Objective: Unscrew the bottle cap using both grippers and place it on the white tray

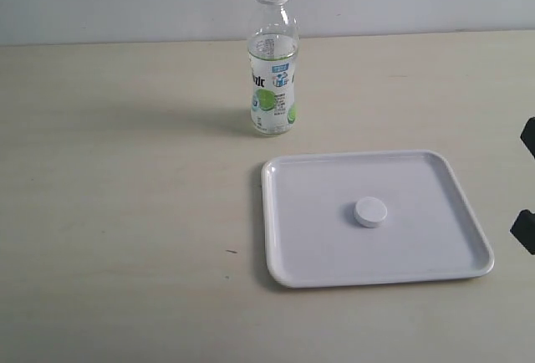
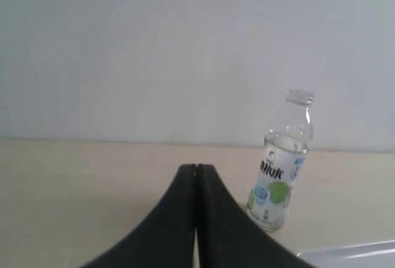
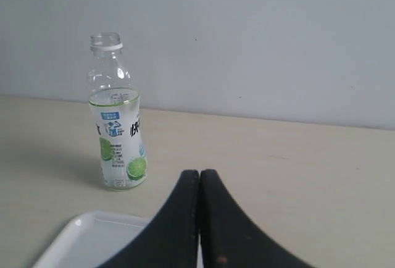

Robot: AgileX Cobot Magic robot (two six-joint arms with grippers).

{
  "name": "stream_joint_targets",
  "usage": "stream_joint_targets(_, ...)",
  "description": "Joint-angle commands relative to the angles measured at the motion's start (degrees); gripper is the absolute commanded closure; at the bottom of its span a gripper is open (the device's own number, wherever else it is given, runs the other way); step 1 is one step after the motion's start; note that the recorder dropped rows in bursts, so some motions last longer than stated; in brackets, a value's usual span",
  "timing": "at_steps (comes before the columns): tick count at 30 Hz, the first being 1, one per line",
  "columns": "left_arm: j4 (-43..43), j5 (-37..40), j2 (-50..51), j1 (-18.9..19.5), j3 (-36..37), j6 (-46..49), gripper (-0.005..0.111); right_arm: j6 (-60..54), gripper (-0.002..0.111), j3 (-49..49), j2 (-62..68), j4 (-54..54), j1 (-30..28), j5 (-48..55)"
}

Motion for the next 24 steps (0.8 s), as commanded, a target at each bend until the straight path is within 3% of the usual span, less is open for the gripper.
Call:
stream_joint_targets(1,0.4,4.1,-7.0,0.0,0.2,-5.5,0.107,-0.2,0.108,0.3,-4.3,-0.7,0.1,3.2)
stream_joint_targets(24,0.3,6.5,-9.9,0.0,0.2,-7.3,0.107,-0.2,0.108,0.3,-6.3,-0.7,0.1,3.9)
